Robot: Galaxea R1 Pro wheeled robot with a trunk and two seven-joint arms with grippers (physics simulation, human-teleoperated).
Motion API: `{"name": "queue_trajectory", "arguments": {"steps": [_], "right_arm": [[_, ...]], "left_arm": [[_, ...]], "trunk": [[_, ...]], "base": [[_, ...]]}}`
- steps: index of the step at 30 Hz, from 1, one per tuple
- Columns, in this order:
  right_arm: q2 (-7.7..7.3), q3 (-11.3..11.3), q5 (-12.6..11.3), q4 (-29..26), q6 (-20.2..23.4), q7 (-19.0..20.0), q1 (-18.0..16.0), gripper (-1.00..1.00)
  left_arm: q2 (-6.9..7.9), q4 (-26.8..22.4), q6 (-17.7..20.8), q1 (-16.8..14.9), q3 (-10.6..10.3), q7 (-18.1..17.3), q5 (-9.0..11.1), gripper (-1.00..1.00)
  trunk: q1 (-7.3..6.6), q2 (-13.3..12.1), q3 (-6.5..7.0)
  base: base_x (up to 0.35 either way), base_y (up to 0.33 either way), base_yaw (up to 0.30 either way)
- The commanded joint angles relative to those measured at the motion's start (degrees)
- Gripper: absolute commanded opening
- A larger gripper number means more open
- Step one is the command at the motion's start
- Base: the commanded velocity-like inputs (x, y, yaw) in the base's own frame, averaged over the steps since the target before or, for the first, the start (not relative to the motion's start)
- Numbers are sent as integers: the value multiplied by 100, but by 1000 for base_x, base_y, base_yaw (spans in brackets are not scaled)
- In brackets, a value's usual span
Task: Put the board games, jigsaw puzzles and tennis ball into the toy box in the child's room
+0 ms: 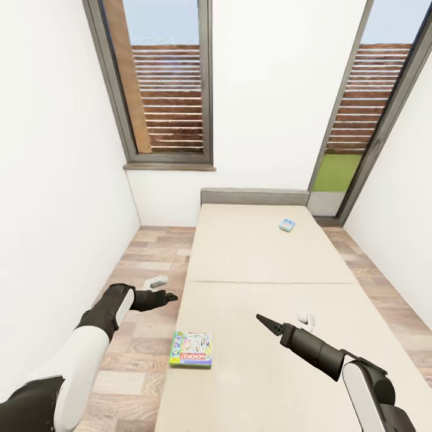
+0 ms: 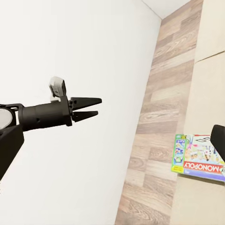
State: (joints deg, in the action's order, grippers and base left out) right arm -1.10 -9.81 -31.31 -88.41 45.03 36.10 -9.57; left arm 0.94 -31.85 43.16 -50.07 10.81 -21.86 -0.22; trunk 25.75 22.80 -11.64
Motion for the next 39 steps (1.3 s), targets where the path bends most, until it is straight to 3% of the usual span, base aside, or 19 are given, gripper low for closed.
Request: {"name": "queue_trajectory", "arguments": {"steps": [1, 13, 20, 24, 32, 39], "right_arm": [[3, -6, -14, -8, 37, 20, -4, 100], [10, -4, -18, -78, 65, 66, -1, 100], [4, -62, -21, -94, 128, 264, -6, 100], [1, -150, -20, -86, 169, 344, -8, 100], [-4, -527, -23, -88, 313, 513, -9, 100], [0, -700, -17, -89, 443, 681, -9, 100]], "left_arm": [[-7, -3, 39, -5, 25, -21, -4, 100], [-35, -1, 48, -21, 20, -16, -3, 100], [-171, -5, 204, -236, 14, 35, -9, 100], [-283, 0, 354, -517, 16, 333, -11, 100], [-636, 17, 450, -884, 19, 1328, 1, 100], [-743, 174, 411, -1000, 24, 1853, 17, 100]], "trunk": [[3, 12, -21], [3, 12, -125], [3, 12, -187], [3, 12, -223], [3, 12, -295], [3, 12, -359]], "base": [[0, 0, 0], [0, 0, 0], [0, 0, 0], [0, 0, 0], [0, 0, 0], [0, 0, 0]]}}
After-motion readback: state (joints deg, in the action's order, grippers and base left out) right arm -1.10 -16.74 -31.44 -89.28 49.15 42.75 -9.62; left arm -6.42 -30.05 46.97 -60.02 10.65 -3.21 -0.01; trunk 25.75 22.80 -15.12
